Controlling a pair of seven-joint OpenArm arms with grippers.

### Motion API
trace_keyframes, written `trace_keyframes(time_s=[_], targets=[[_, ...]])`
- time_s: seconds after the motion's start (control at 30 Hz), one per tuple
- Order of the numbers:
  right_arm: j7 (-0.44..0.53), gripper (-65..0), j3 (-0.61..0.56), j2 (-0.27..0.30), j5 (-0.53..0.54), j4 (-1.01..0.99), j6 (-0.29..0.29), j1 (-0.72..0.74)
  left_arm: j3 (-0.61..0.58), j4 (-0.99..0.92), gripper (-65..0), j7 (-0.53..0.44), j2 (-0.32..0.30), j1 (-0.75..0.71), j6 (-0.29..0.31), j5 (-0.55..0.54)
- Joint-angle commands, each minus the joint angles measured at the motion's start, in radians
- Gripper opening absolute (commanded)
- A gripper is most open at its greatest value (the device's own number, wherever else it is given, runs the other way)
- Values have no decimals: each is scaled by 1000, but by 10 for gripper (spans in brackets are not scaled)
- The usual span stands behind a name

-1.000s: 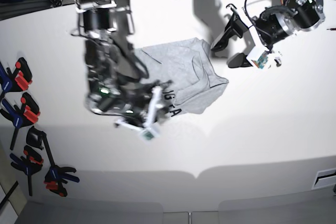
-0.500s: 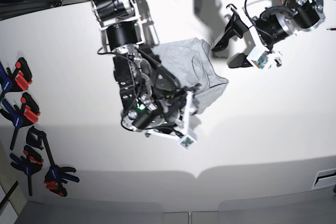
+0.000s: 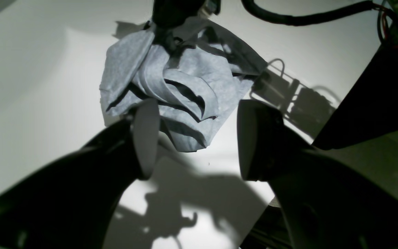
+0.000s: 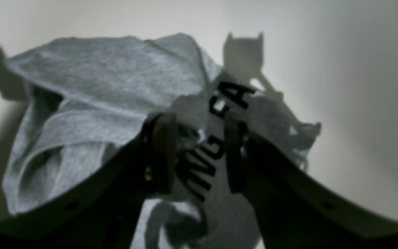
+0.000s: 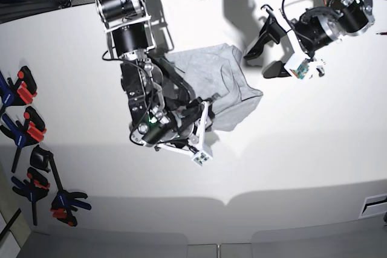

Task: Fold the T-shirt properly
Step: 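Press and tuck the folded shirt bundle with the right gripper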

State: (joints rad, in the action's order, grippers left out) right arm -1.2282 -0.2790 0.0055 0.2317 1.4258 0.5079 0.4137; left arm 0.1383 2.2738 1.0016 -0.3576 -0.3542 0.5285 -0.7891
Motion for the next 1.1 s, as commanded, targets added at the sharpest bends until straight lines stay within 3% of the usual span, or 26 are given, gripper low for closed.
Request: trace_keyframes(time_s=[0.0, 0.23, 0.4, 0.57, 0.7, 0.87, 1.03, 1.07], targets=[[23, -443, 4, -3, 3, -5, -4, 27, 5, 16, -319, -24, -6, 5, 3, -23], [77, -452, 4, -38, 3, -106, -3, 29, 5, 16, -319, -24, -6, 5, 3, -23], [91, -650, 4, -85, -30, -106, -3, 62, 5, 16, -319, -24, -6, 5, 3, -22], [144, -650, 4, -125, -80, -106, -3, 100, 5, 16, -319, -24, -6, 5, 3, -23], [267, -650, 4, -161, -80, -106, -2, 118, 5, 16, -319, -24, -6, 5, 3, -23], [353, -650, -8, -163, -49, -106, -1, 116, 5, 16, -319, -23, -6, 5, 3, -21], [352, -650, -14, -163, -29, -106, 0, 115, 5, 16, -319, -24, -6, 5, 3, -3], [348, -613, -14, -163, -29, -106, 0, 116, 5, 16, -319, -24, -6, 5, 3, -3]])
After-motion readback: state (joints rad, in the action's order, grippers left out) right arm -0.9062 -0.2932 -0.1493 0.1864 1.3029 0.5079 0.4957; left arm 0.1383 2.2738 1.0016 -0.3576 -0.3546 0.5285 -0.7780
